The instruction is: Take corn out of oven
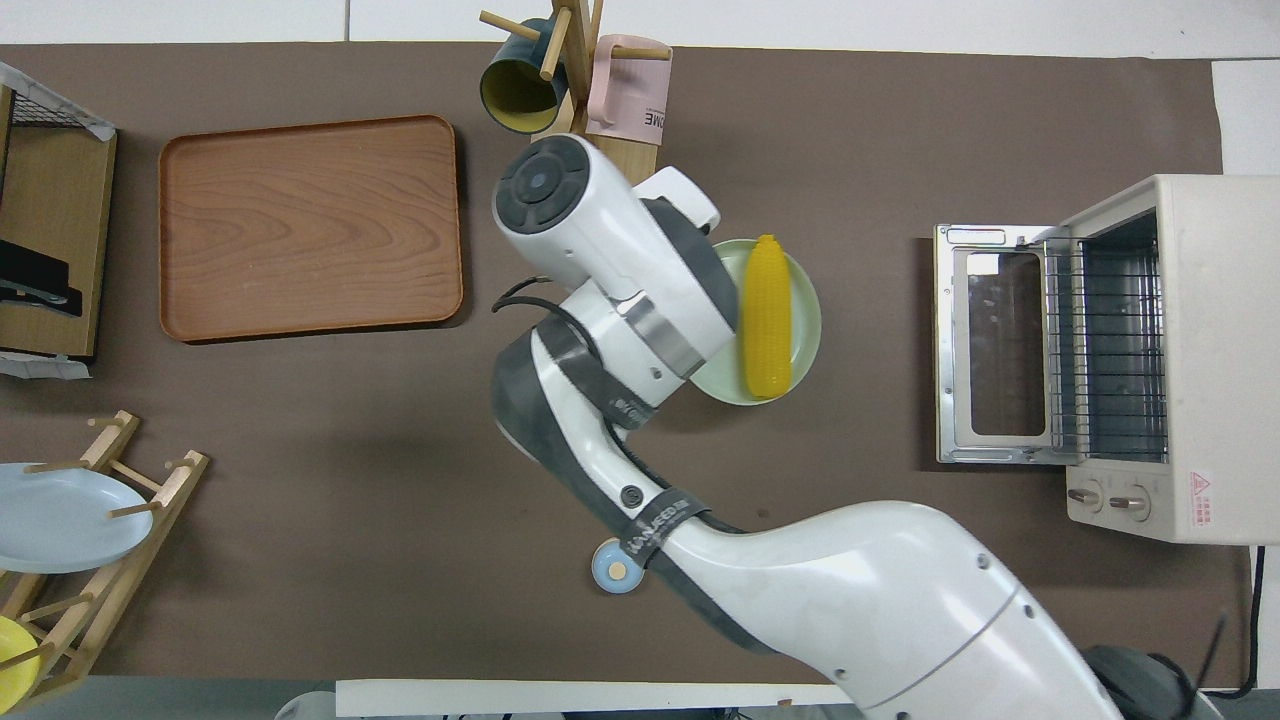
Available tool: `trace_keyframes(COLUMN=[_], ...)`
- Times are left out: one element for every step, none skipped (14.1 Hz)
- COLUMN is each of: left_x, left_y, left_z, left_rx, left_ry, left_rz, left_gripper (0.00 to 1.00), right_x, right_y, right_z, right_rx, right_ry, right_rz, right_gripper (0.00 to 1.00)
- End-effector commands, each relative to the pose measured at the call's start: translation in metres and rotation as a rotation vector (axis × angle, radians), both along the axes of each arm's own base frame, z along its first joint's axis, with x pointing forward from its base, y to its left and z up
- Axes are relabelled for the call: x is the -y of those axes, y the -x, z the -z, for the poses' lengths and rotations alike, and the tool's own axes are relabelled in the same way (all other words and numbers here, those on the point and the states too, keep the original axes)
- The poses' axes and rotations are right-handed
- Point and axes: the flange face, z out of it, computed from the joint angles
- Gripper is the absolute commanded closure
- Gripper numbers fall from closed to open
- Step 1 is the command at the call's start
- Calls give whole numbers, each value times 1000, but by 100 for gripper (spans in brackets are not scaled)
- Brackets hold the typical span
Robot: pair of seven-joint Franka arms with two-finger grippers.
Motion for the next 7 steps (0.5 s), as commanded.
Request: trace_keyframes(left_x=[3,2,0,-2,-3,-2,-3], left_y=[3,3,4,5,5,9,13], left_z=[-4,-4,-3,-3,-3,-1,3], left_rx=[13,9,-1,-1,-1,-17,-28], left_ry=[-15,-16,-16,-14,-15,-16,-16], left_rz=[17,13,10,5,-1,2,2], left_gripper=[0,0,0,0,0,0,0], right_x=[-46,-62,-77,-81,-80,-80,-84], right_y=[5,11,18,17,14,10,7], right_z=[19,34,48,51,50,46,40], right_rx=[25,41,64,83,61,63,95], right_ry=[-57,-85,-105,-134,-177,-202,-239], right_rz=[21,41,74,98,130,141,140], right_gripper=[100,100,99,92,77,55,45])
